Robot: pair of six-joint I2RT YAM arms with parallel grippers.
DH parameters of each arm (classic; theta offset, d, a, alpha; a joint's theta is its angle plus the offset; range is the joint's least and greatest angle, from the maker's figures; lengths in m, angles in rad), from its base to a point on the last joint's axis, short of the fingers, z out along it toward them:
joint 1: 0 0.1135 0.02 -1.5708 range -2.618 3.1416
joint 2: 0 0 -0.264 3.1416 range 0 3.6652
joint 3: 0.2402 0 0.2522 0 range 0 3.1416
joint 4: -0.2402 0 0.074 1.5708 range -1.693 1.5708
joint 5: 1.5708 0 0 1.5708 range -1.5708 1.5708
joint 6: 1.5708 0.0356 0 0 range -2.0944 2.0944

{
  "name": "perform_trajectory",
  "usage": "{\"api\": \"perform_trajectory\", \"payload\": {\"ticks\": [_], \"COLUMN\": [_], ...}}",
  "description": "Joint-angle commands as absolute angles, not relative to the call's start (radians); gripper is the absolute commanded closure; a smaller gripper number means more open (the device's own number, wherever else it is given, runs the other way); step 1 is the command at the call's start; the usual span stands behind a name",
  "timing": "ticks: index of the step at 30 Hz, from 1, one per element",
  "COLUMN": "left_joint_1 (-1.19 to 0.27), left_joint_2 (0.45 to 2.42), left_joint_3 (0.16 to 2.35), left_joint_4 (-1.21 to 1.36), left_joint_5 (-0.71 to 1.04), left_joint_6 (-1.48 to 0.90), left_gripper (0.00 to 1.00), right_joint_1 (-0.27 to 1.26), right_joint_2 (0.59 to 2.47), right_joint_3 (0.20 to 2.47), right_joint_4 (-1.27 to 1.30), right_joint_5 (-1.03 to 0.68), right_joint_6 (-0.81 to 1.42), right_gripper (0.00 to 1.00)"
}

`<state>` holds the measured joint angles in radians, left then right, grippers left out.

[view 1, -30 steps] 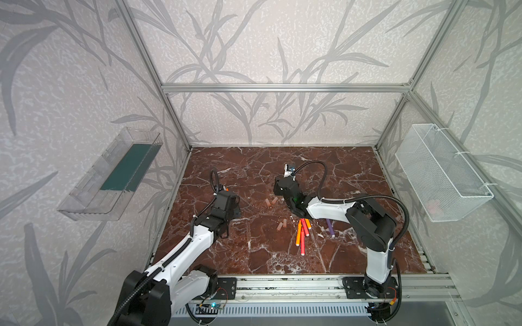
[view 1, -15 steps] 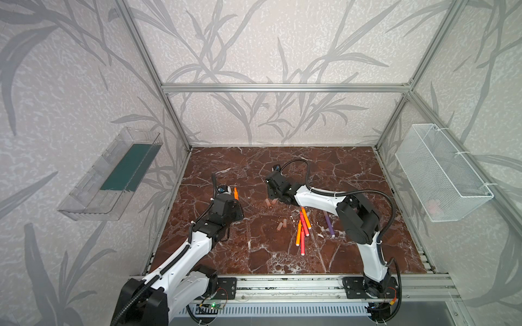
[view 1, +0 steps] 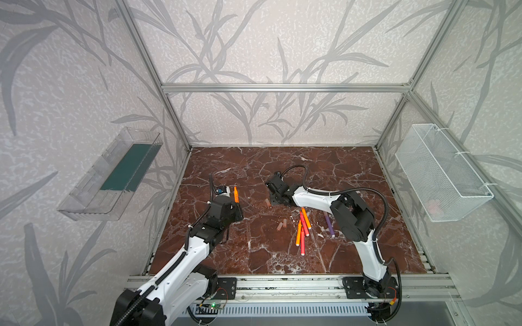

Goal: Insert the pens into the pen caps
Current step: 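Hold the orange marker upright with the left gripper while the right gripper moves, then lower the right gripper and grasp a pink cap from the table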

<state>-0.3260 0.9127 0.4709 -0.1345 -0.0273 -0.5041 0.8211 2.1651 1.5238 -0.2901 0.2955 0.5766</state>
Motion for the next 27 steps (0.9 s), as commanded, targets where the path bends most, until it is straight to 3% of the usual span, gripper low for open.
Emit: {"api": "perform_trajectory", "payload": {"ticks": [1,12,27], "left_joint_1": [-0.322,-0.323,-0.323], "left_joint_2": [0.9,0.887,0.855], "left_joint_3": [0.46,0.455,0.436], "left_joint_4": [-0.127,-0.126,-0.119], "left_joint_5": [-0.028,-0.027,-0.005], "left_joint_6": [-0.492,-0.497,-0.51], "left_gripper": [1.0,1.0,1.0], "right_joint_1": [0.82,0.839,0.844], "right_joint_2": [2.15,2.119,2.121], "right_joint_3": [1.51,1.441,1.429], "right_joint_4": [-0.321,-0.316,-0.329], "right_joint_5": [0.278,0.286,0.296], "right_joint_6": [0.594,0.602,0.603], "right_gripper": [0.58,0.59,0.83]}}
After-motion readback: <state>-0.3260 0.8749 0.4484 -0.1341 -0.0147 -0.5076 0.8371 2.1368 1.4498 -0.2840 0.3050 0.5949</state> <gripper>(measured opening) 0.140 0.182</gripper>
